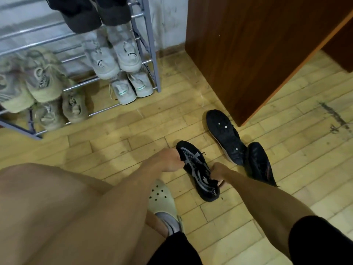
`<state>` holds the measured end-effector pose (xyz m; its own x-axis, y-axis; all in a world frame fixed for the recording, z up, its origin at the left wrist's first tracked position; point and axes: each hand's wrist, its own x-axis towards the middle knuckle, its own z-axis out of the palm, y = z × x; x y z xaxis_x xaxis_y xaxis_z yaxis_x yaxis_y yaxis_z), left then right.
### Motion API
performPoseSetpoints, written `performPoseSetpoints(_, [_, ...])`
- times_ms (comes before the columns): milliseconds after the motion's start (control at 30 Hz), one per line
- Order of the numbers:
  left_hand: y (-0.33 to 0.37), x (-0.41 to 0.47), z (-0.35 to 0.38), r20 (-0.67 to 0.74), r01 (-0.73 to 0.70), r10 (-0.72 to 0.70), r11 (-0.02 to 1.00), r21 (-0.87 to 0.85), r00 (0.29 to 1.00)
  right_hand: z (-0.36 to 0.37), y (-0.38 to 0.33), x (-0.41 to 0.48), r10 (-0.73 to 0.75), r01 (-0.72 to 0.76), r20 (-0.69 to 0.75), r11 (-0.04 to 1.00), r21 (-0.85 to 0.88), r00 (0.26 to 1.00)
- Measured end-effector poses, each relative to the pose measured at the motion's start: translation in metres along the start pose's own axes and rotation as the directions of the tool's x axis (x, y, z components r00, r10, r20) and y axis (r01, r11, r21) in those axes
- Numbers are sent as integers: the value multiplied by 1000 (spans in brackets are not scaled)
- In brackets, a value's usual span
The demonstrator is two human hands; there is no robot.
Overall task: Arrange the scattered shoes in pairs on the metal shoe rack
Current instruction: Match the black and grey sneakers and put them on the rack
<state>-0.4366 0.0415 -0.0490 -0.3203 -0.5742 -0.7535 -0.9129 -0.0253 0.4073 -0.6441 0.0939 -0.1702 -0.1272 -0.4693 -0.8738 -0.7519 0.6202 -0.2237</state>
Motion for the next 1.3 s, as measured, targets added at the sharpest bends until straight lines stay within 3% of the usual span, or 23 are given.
performPoseSetpoints(100, [7,-5,-1,10,7,-7,1000,-12,1000,-4,-5,-8,-20,18,52,999,29,998])
performPoseSetpoints(233, [12,-14,-2,-12,31,-32,999,-14,999,-26,-27,-32,-105,105,-7,987,120,994])
performPoseSetpoints(333, [15,-23,-5,-101,57,-69,992,-113,993,-48,-56,-54,-214,223,-64,946,234,975])
performPoseSetpoints(400, [16,-30,-9,-181,46,-98,962,-270,979,-64,-77,-72,-282,297,-94,886,355,955])
performPoseSetpoints(500, [18,-45,-24,-301,-8,-238,773,-634,923,-89,-116,-108,-432,451,-148,782,430,890])
performPoseSetpoints(633, [18,-77,-64,-396,-210,-329,479,-852,857,-121,-167,-165,-597,639,-238,670,376,766])
performPoseSetpoints(767, [9,-131,-115,-495,-376,-314,369,-850,810,-139,-219,-221,-696,774,-340,574,265,633])
performPoseSetpoints(933, [-11,-207,-168,-657,-564,-336,339,-753,675,-139,-292,-297,-838,911,-368,406,72,402])
performPoseSetpoints(1033, [-34,-255,-182,-705,-643,-387,299,-705,594,-121,-329,-341,-906,938,-263,347,-13,332])
performPoseSetpoints(1300, [-135,-354,-161,-743,-710,-544,337,-619,390,-13,-413,-401,-977,940,-96,210,-269,191])
